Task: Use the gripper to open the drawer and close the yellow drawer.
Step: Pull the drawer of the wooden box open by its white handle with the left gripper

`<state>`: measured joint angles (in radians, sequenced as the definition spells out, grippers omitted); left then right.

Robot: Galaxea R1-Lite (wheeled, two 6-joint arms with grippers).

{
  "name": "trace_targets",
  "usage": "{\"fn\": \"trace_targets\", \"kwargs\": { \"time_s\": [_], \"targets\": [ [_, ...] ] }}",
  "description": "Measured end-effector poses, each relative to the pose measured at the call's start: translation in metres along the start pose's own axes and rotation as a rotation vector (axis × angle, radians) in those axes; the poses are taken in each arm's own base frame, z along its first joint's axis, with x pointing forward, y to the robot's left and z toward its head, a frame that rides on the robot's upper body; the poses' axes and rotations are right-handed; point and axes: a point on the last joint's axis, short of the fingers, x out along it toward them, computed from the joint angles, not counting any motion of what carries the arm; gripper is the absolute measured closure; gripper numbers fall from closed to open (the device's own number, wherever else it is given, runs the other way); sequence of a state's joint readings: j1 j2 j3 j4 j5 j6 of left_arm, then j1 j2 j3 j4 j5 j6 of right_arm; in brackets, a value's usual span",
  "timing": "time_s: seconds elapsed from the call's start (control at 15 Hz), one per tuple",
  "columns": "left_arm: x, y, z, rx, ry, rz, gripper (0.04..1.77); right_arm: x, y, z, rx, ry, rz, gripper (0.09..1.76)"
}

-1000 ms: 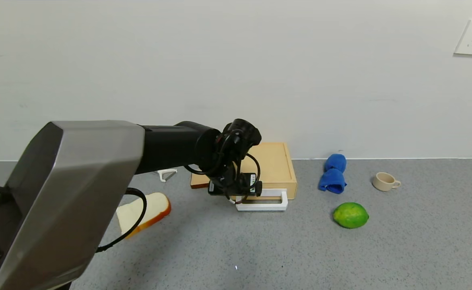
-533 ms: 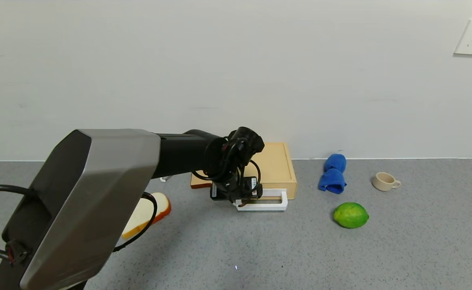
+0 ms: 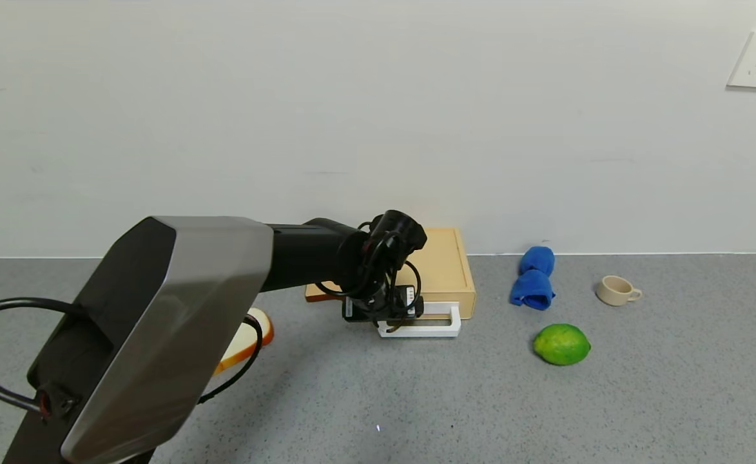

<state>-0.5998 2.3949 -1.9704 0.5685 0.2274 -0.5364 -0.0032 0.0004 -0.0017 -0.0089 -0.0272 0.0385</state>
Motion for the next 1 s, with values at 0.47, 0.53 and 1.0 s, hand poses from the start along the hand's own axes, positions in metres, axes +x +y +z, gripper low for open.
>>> {"fn": "trace_targets", "kwargs": {
  "time_s": [0.47, 0.53, 1.0],
  "targets": [
    [0.011, 0.000, -0.003, 0.009, -0.006, 0.030, 0.09, 0.000, 0.000, 0.000, -0.001, 0.000, 0.000, 0.14],
    [0.012, 0.000, -0.004, 0.009, -0.004, 0.031, 0.09, 0.000, 0.000, 0.000, 0.000, 0.000, 0.000, 0.14],
    [0.017, -0.002, -0.010, 0.018, 0.034, 0.030, 0.09, 0.000, 0.000, 0.000, 0.000, 0.000, 0.000, 0.14]
  ]
}}
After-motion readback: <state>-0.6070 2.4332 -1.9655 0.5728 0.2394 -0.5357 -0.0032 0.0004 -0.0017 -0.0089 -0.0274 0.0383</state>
